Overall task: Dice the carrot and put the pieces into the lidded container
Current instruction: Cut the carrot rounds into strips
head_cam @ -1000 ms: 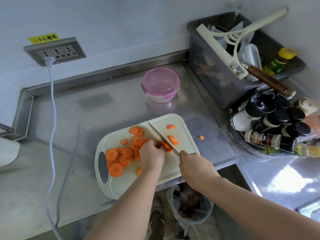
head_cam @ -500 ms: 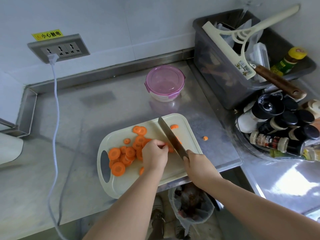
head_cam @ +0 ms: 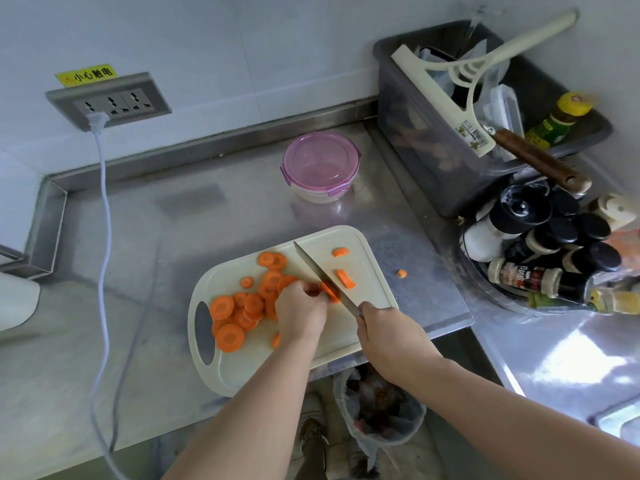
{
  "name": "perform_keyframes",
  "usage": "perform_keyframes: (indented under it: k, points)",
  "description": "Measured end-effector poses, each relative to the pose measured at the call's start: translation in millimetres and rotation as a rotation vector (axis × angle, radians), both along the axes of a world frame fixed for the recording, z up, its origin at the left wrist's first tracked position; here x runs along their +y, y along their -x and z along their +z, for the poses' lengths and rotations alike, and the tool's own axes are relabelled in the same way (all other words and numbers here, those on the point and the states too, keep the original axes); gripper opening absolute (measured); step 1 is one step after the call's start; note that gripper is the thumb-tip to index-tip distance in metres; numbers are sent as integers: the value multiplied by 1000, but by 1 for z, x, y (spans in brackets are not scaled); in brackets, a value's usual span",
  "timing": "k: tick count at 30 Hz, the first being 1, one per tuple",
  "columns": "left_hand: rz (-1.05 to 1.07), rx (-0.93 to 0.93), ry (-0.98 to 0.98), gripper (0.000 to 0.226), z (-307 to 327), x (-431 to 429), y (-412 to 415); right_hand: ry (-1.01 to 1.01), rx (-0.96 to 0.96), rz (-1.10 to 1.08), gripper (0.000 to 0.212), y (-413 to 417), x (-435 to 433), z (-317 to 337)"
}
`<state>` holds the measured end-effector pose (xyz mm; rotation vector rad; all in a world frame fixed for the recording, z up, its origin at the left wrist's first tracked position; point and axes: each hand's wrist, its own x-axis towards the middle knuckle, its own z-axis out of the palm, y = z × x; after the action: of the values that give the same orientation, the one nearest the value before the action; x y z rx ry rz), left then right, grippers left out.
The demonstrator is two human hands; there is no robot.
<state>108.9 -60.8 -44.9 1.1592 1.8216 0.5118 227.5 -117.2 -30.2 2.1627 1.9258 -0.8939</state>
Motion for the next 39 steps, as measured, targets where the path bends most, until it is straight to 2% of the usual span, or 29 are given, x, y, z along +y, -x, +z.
perform_keyframes:
  k: [16, 24, 26, 28, 31, 34, 39]
  points:
    - [6, 8, -4, 11, -3, 0, 0, 41, -80, 98, 25, 0, 2, 2]
    - [4, 54, -12, 7, -8, 2, 0, 89, -47, 62, 21, 5, 6, 4]
    - [16, 61, -23, 4, -9, 1, 1, 100, -81, 79, 26, 5, 6, -5]
    - [23, 68, -28, 10, -10, 2, 0, 108, -96, 75, 32, 4, 5, -10]
    - [28, 68, -35, 11, -9, 1, -1, 70, -21, -9, 21, 1, 6, -13]
    - [49, 50, -42, 14, -10, 1, -2, 45, 51, -96, 27, -1, 9, -11]
    - [69, -1, -20, 5, -7, 3, -12, -14, 40, -79, 28, -11, 11, -5]
